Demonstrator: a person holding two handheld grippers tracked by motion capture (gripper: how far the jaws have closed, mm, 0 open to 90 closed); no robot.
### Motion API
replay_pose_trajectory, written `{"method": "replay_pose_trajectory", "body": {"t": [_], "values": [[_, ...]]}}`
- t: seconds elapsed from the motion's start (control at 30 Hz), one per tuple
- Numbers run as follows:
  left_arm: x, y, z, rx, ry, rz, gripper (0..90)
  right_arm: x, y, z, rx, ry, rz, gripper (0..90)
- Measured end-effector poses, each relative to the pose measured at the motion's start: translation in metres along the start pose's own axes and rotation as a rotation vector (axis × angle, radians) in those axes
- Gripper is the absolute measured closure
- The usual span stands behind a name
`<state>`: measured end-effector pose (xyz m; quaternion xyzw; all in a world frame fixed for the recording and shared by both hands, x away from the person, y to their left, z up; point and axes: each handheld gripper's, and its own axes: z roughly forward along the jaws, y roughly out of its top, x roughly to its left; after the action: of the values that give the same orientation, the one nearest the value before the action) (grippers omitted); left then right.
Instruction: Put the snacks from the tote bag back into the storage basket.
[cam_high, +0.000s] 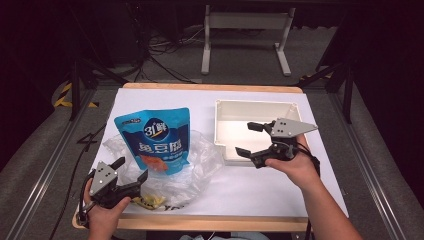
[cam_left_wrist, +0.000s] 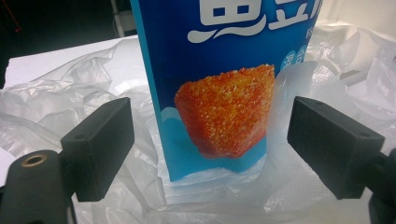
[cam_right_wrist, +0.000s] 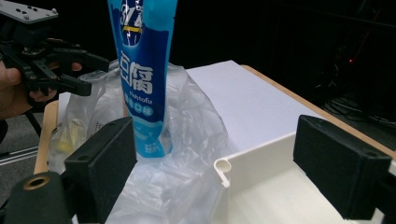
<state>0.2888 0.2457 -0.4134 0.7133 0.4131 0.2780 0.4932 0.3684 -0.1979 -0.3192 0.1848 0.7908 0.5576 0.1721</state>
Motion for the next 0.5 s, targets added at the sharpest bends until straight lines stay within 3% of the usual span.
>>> {"method": "replay_pose_trajectory", "body": {"t": [0.5], "values": [[0.001, 0.001, 0.002, 0.004, -0.009, 0.004, 15.4, 0.005, 0.022, 0.045, 0.013, 0.076, -0.041, 13.3]]}}
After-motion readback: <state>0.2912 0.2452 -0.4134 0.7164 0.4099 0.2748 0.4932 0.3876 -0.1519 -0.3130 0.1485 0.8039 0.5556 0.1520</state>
